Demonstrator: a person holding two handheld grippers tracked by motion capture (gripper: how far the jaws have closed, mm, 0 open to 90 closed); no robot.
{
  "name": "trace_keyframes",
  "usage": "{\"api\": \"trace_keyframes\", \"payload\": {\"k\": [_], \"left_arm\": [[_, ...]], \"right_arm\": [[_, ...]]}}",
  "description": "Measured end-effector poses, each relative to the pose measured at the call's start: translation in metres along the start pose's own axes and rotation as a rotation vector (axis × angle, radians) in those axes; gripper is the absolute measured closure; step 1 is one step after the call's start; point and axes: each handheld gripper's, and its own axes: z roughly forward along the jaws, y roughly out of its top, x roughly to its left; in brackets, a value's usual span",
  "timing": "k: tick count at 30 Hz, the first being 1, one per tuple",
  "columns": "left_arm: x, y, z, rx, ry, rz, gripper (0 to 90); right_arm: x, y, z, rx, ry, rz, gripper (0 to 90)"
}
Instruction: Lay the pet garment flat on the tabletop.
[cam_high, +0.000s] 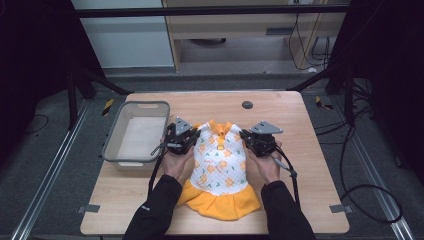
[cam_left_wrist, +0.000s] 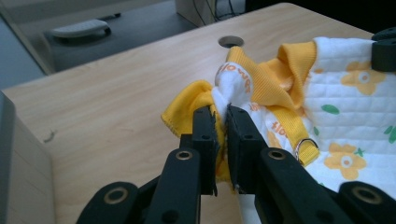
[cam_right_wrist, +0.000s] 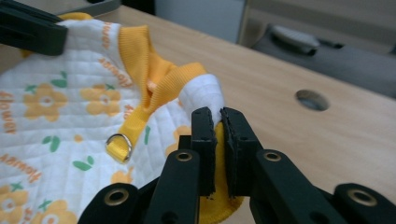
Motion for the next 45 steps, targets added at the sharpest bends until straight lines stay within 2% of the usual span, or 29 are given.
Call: {"api": "trace_keyframes", "payload": {"k": [1, 2, 3, 4, 5, 6, 8, 10, 11, 12, 14, 15, 21, 24, 26, 27, 28, 29, 31, 32, 35, 39, 41, 43, 45], "left_arm": [[0.003, 0.001, 0.005, 0.007, 0.018, -0.001, 81.6], [0.003, 0.001, 0.005, 0.007, 0.018, -0.001, 80.4], [0.007, 0.002, 0.010, 0.024, 0.032, -0.015, 80.4], [0.012, 0.001, 0.016, 0.044, 0.049, -0.042, 77.0], [0.018, -0.001, 0.021, 0.061, 0.064, -0.071, 63.4], [0.020, -0.002, 0.020, 0.071, 0.065, -0.079, 61.9], [0.022, -0.003, 0.016, 0.068, 0.048, -0.082, 56.1], [0.025, -0.002, 0.004, 0.055, 0.019, -0.083, 51.7], [0.025, -0.002, 0.004, 0.055, 0.019, -0.083, 50.4], [0.025, -0.002, 0.000, 0.053, 0.010, -0.083, 50.4], [0.026, 0.000, -0.012, 0.043, -0.012, -0.080, 49.4], [0.024, 0.000, -0.024, 0.037, -0.030, -0.062, 47.8], [0.010, -0.009, -0.061, 0.025, -0.113, 0.008, 46.2], [0.005, -0.017, -0.075, 0.046, -0.117, 0.037, 45.6], [0.003, -0.020, -0.079, 0.052, -0.110, 0.035, 46.0], [0.001, -0.028, -0.087, 0.060, -0.112, 0.016, 46.2], [0.001, -0.028, -0.087, 0.060, -0.112, 0.016, 46.4], [-0.001, -0.036, -0.093, 0.067, -0.119, 0.008, 46.5], [-0.002, -0.041, -0.096, 0.073, -0.125, 0.011, 46.7], [-0.005, -0.052, -0.100, 0.096, -0.127, 0.022, 47.5], [-0.006, -0.065, -0.102, 0.124, -0.122, 0.041, 48.2], [-0.006, -0.086, -0.105, 0.170, -0.134, 0.019, 48.7], [-0.007, -0.092, -0.106, 0.187, -0.134, 0.026, 48.6], [-0.010, -0.098, -0.107, 0.196, -0.142, 0.014, 48.7], [-0.013, -0.101, -0.105, 0.211, -0.150, 0.025, 49.0]], "right_arm": [[0.000, 0.002, 0.004, -0.005, -0.030, -0.010, 83.3], [0.000, 0.002, 0.004, -0.005, -0.030, -0.010, 83.3], [-0.001, 0.003, 0.008, -0.005, -0.061, -0.017, 82.7], [-0.002, 0.004, 0.012, -0.003, -0.090, -0.025, 81.2], [-0.003, 0.005, 0.019, 0.023, -0.130, -0.035, 74.7], [-0.003, 0.006, 0.020, 0.024, -0.147, -0.040, 72.3], [-0.003, 0.007, 0.017, 0.012, -0.134, -0.030, 68.2], [-0.003, 0.010, 0.010, 0.007, -0.103, -0.030, 65.3], [-0.003, 0.010, 0.010, 0.007, -0.103, -0.030, 65.3], [-0.003, 0.012, 0.003, 0.001, -0.087, -0.018, 64.2], [-0.004, 0.014, -0.006, -0.008, -0.067, -0.014, 62.9], [-0.005, 0.017, -0.017, -0.011, -0.055, -0.014, 62.2], [-0.001, 0.012, -0.052, -0.027, 0.010, 0.032, 57.0], [0.005, 0.006, -0.067, -0.021, 0.051, 0.023, 55.1], [0.006, 0.004, -0.072, -0.015, 0.060, 0.018, 54.8], [0.010, 0.000, -0.080, -0.009, 0.070, 0.021, 53.9], [0.010, 0.000, -0.080, -0.009, 0.070, 0.021, 53.9], [0.013, -0.008, -0.087, 0.004, 0.091, 0.032, 53.1], [0.015, -0.012, -0.090, 0.013, 0.096, 0.032, 52.9], [0.019, -0.022, -0.095, 0.025, 0.103, 0.028, 52.1], [0.020, -0.033, -0.100, 0.038, 0.110, 0.034, 51.4], [0.022, -0.057, -0.105, 0.078, 0.126, 0.061, 50.6], [0.024, -0.069, -0.108, 0.105, 0.134, 0.065, 50.6], [0.026, -0.074, -0.108, 0.117, 0.139, 0.073, 50.7], [0.027, -0.079, -0.107, 0.128, 0.147, 0.072, 50.5]]}}
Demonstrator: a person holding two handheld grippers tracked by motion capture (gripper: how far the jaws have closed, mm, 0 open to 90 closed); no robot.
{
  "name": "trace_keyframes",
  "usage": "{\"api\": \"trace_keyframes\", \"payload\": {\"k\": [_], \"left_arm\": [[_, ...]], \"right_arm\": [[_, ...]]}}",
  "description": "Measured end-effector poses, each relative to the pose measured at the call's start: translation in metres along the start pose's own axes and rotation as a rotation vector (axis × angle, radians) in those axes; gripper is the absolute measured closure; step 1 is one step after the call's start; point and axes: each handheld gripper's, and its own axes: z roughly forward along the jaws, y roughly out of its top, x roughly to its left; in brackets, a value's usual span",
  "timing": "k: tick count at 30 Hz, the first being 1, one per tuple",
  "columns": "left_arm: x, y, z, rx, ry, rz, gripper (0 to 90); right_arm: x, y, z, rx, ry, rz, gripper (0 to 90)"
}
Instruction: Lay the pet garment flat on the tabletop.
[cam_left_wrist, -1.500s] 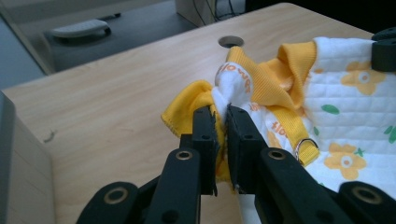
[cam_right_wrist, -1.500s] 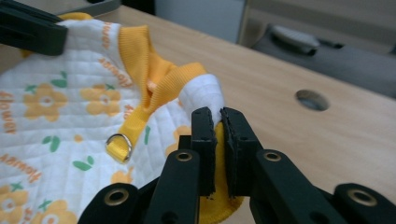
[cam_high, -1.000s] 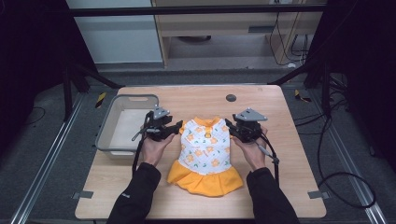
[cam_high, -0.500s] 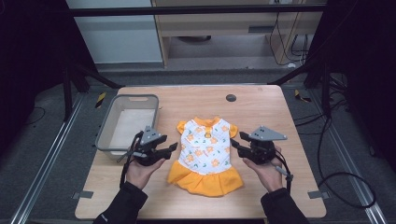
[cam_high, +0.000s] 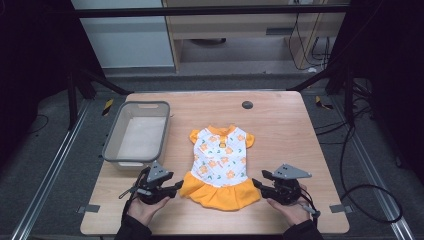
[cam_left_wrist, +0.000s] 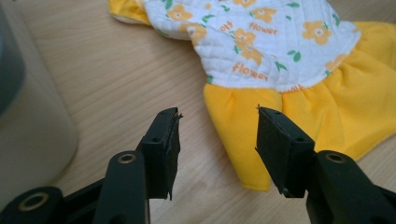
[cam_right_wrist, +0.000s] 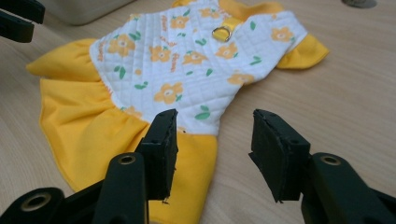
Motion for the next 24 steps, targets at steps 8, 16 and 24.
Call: {"api": "trace_keyframes", "payload": {"k": [8, 16, 24], "left_arm": [[-0.012, -0.002, 0.020, 0.073, 0.007, 0.035, 55.8], [-0.011, -0.007, 0.031, 0.136, -0.005, 0.011, 71.2], [-0.011, -0.008, 0.035, 0.145, 0.006, 0.009, 84.8]], "right_arm": [[0.004, -0.021, 0.013, 0.099, 0.027, 0.001, 50.9], [0.011, -0.031, 0.027, 0.190, 0.051, -0.015, 57.0], [0.013, -0.030, 0.027, 0.207, 0.060, -0.018, 81.0]]}}
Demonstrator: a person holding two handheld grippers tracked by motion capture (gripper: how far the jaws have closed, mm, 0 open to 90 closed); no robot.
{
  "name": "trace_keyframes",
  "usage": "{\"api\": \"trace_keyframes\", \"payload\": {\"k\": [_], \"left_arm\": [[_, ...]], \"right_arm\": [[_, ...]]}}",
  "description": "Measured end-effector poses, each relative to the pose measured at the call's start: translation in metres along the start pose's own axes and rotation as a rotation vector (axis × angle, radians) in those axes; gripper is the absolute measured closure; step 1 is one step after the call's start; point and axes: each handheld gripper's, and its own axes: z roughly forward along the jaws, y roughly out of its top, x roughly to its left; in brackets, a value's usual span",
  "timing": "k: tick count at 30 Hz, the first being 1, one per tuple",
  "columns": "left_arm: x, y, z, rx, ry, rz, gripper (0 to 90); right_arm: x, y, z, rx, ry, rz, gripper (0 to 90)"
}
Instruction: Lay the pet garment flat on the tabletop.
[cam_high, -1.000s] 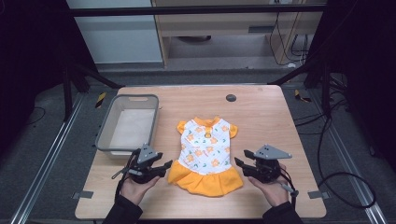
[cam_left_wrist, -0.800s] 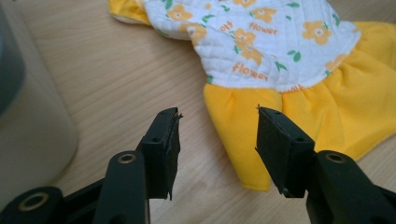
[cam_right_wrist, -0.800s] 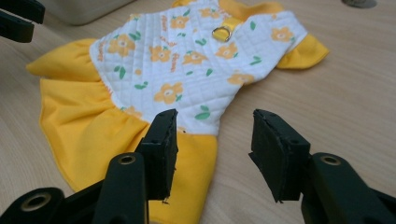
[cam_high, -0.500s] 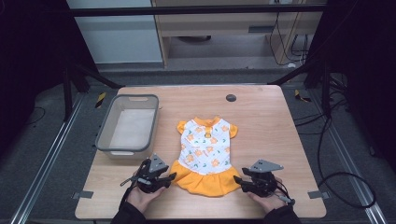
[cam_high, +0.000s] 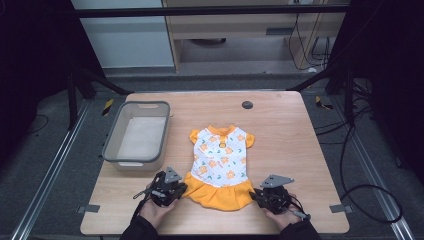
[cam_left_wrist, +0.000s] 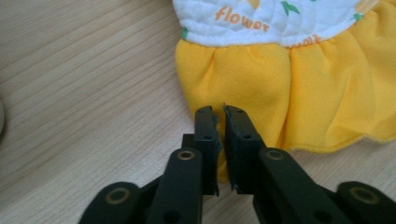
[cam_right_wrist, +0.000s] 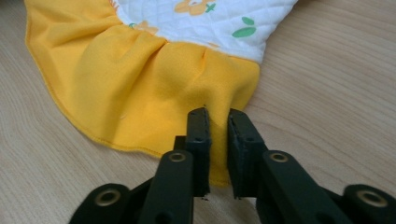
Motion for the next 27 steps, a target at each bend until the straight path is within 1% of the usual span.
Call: {"api": "trace_keyframes", "payload": {"k": [1, 2, 3, 4, 6, 8, 9, 10, 11, 12, 14, 15, 17, 18, 19, 20, 22, 23, 24, 26, 27], "left_arm": [[0.000, 0.000, 0.000, 0.000, 0.000, 0.000, 86.7], [0.001, 0.000, 0.000, -0.004, 0.000, -0.007, 86.7], [0.001, 0.000, -0.001, -0.006, -0.001, -0.008, 88.5], [0.001, 0.000, -0.002, -0.011, 0.008, -0.004, 88.9], [0.001, 0.001, -0.006, -0.028, 0.013, -0.004, 89.3], [0.002, 0.002, -0.012, -0.051, 0.005, -0.011, 89.6], [0.002, 0.002, -0.014, -0.049, 0.000, -0.011, 89.6], [0.001, 0.001, -0.016, -0.057, -0.011, -0.017, 89.6], [0.000, 0.001, -0.017, -0.053, -0.014, -0.015, 89.6], [-0.001, 0.001, -0.017, -0.051, -0.017, -0.007, 89.6], [-0.006, 0.000, -0.015, -0.033, -0.007, 0.018, 89.6], [-0.008, 0.000, -0.012, -0.023, -0.009, 0.026, 89.6], [-0.011, 0.000, -0.008, -0.004, -0.002, 0.035, 89.5], [-0.012, 0.000, -0.007, 0.001, -0.003, 0.040, 89.5], [-0.012, -0.001, -0.008, -0.006, 0.001, 0.040, 89.1], [-0.012, -0.001, -0.010, -0.023, 0.007, 0.043, 88.6], [-0.011, -0.001, -0.017, -0.053, 0.005, 0.033, 86.0], [-0.011, 0.000, -0.022, -0.075, 0.013, 0.035, 83.1], [-0.010, 0.002, -0.026, -0.095, 0.020, 0.040, 78.2], [-0.008, 0.007, -0.031, -0.129, 0.016, 0.036, 75.0], [-0.007, 0.013, -0.033, -0.148, 0.020, 0.049, 73.8]], "right_arm": [[0.000, 0.000, 0.000, 0.000, 0.000, 0.000, 81.0], [0.000, 0.001, -0.001, 0.001, 0.002, 0.001, 82.3], [-0.001, 0.002, -0.003, -0.008, 0.016, -0.004, 82.9], [-0.002, 0.003, -0.004, -0.010, 0.021, -0.003, 83.1], [-0.003, 0.005, -0.009, -0.023, 0.031, 0.007, 83.3], [-0.007, 0.007, -0.016, -0.040, 0.037, 0.013, 83.2], [-0.008, 0.007, -0.019, -0.040, 0.038, 0.008, 83.0], [-0.010, 0.007, -0.020, -0.038, 0.034, 0.011, 82.9], [-0.013, 0.006, -0.022, -0.035, 0.027, 0.018, 82.7], [-0.015, 0.006, -0.021, -0.034, 0.019, 0.019, 82.4], [-0.019, 0.004, -0.019, -0.025, -0.006, 0.020, 81.8], [-0.021, 0.003, -0.018, -0.010, -0.013, 0.027, 81.3], [-0.022, 0.002, -0.015, -0.001, -0.039, 0.012, 79.0], [-0.022, 0.002, -0.013, 0.003, -0.045, 0.007, 76.2], [-0.022, 0.002, -0.013, -0.006, -0.052, 0.003, 72.7], [-0.022, 0.002, -0.014, -0.014, -0.053, 0.005, 71.5], [-0.021, 0.003, -0.018, -0.051, -0.045, 0.002, 66.4], [-0.020, 0.004, -0.020, -0.072, -0.035, 0.004, 64.8], [-0.020, 0.005, -0.023, -0.097, -0.029, -0.003, 64.0], [-0.020, 0.010, -0.026, -0.143, -0.024, -0.010, 64.1], [-0.020, 0.012, -0.027, -0.156, -0.020, -0.013, 64.9]]}}
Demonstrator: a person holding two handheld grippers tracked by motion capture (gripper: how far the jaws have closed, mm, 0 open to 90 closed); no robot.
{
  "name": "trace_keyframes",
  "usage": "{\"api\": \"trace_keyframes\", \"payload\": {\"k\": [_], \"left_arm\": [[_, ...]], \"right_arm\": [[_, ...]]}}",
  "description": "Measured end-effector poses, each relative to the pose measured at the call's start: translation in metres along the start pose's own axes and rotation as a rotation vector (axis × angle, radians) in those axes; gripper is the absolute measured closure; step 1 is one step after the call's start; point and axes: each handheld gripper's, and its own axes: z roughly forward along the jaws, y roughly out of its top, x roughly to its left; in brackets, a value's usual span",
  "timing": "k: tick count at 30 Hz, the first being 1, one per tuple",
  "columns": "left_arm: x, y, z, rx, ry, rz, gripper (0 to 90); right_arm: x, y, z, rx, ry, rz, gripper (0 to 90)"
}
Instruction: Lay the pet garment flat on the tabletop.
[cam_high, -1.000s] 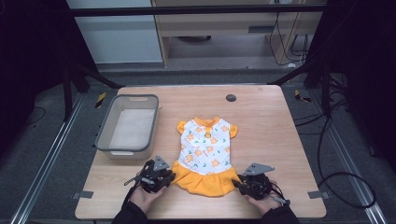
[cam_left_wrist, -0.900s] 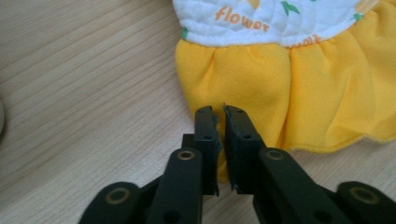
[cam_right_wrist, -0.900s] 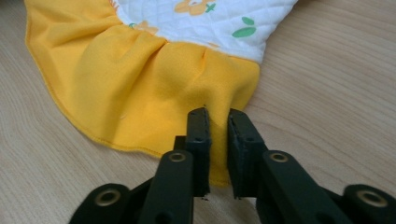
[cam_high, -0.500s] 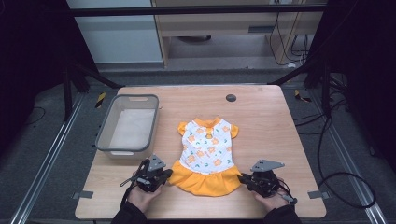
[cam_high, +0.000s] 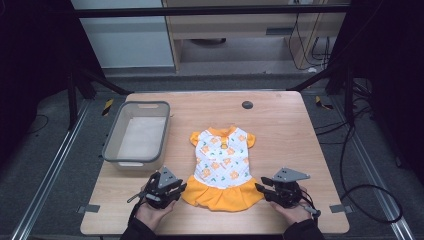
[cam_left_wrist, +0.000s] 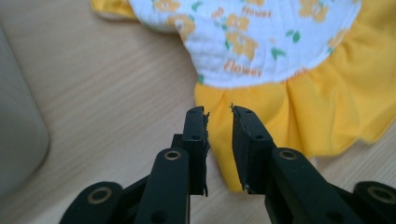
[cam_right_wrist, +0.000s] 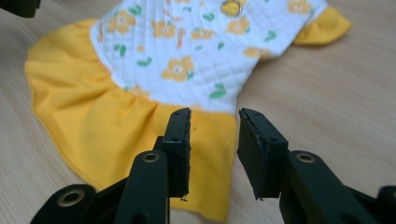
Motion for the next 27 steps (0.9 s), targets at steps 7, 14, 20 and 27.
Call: {"api": "trace_keyframes", "payload": {"k": [7, 14, 20, 27], "left_arm": [[-0.003, 0.030, 0.031, -0.036, -0.047, 0.011, 73.8], [-0.011, 0.022, 0.073, 0.103, -0.092, 0.044, 74.9], [-0.012, 0.010, 0.066, 0.114, -0.119, -0.003, 75.0], [-0.022, 0.006, 0.063, 0.100, -0.106, 0.024, 73.8]], "right_arm": [[-0.003, 0.016, 0.021, -0.059, 0.036, 0.044, 76.9], [0.002, 0.009, 0.048, 0.035, 0.061, 0.033, 81.5], [0.007, 0.001, 0.049, 0.074, 0.077, 0.016, 81.7], [0.013, -0.002, 0.043, 0.106, 0.041, -0.024, 82.0]]}}
